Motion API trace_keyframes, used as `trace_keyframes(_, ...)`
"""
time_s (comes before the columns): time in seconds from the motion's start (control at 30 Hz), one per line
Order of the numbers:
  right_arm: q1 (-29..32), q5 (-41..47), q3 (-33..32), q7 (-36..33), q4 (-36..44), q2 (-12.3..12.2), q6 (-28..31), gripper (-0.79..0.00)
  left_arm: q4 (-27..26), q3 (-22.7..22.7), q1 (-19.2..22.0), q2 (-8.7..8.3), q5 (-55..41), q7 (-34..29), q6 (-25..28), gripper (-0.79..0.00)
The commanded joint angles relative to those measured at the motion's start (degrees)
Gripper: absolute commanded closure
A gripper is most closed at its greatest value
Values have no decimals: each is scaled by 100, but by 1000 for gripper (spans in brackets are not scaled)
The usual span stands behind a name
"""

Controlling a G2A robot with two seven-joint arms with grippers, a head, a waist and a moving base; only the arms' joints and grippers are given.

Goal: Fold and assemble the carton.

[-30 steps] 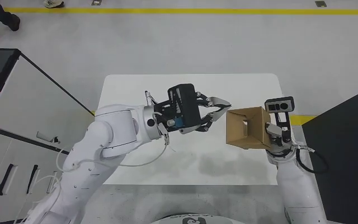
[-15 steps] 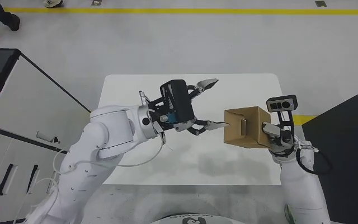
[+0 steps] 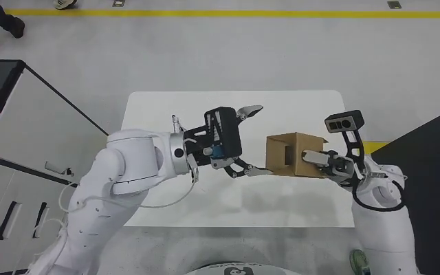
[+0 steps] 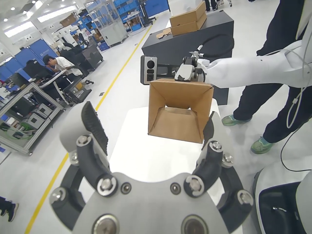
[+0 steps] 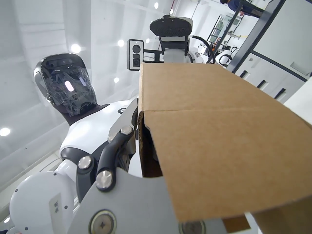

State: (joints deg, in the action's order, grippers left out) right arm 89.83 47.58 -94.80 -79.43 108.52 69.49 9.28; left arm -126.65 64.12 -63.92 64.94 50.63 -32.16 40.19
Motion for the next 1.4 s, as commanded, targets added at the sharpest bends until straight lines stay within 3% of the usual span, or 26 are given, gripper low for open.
trace_keyframes(0.0, -49, -104, -56, 35, 1, -16, 66, 0, -38, 18, -5, -23, -122, -247, 26, -785)
trace_keyframes(0.6, -300, -733, 79, 161, 40, -96, 21, 0, 102, -289, -20, -50, -169, -537, -38, -785)
trace_keyframes(1.37, -580, -974, 518, 118, -44, -219, 2, 0, 337, -816, 274, -18, -17, -531, -181, -785)
